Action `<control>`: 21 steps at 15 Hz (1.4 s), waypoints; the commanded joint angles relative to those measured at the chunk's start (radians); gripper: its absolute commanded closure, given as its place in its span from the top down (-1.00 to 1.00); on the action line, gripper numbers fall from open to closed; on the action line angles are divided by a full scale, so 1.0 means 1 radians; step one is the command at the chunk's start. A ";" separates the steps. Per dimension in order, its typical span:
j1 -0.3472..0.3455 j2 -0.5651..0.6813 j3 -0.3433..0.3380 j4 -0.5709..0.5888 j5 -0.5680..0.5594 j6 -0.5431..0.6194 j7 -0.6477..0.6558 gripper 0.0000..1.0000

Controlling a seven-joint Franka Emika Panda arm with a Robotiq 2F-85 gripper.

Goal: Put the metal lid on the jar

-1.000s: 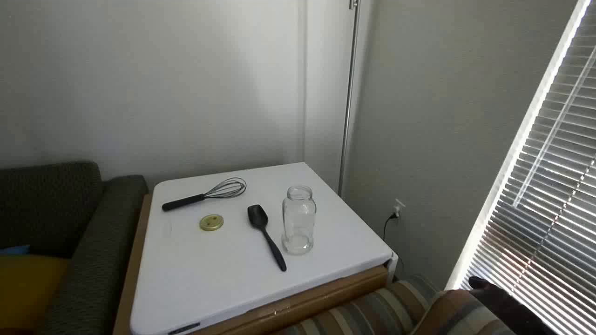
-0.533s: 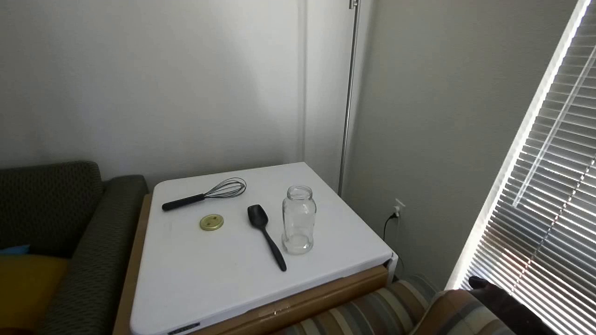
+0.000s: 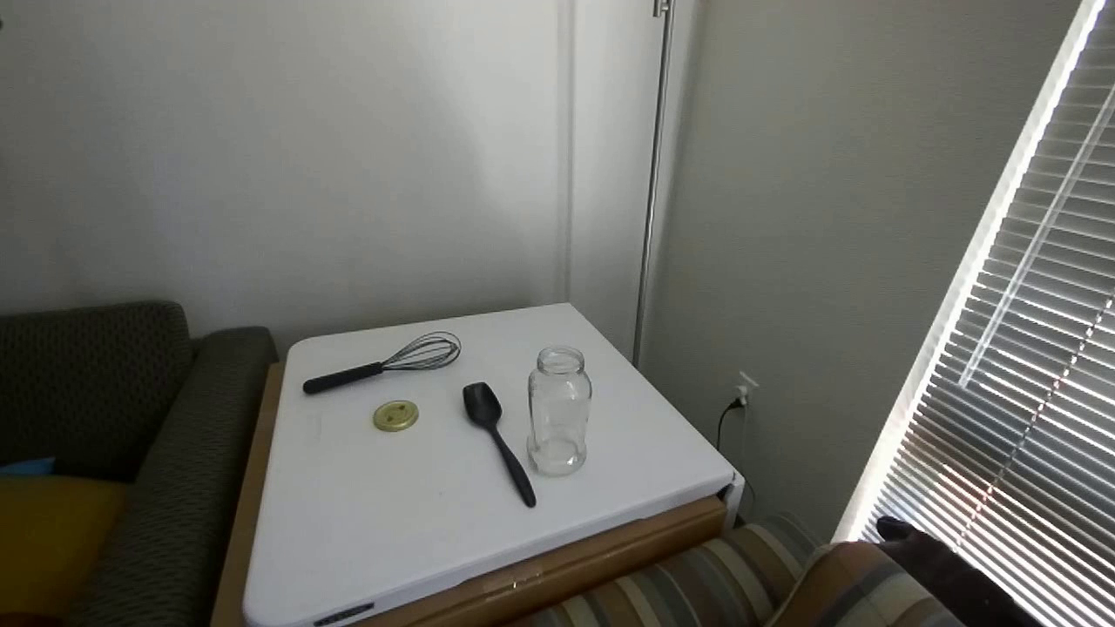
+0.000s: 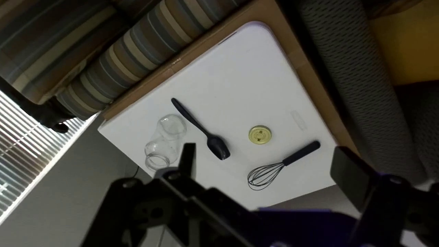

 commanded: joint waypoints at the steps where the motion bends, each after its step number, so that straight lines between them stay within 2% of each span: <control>1: 0.051 0.172 0.014 0.003 0.042 0.121 -0.035 1.00; 4: 0.080 0.315 0.028 0.008 0.066 0.198 -0.042 1.00; 5: 0.057 0.213 0.039 -0.008 0.061 0.147 -0.018 1.00; 7: 0.058 0.256 0.048 -0.004 0.063 0.159 -0.014 1.00; 13: 0.068 0.220 0.057 -0.020 0.068 0.157 -0.017 1.00; 17: 0.112 0.325 0.070 -0.019 0.111 0.222 -0.039 1.00; 21: 0.136 0.481 0.100 0.013 0.132 0.319 -0.045 1.00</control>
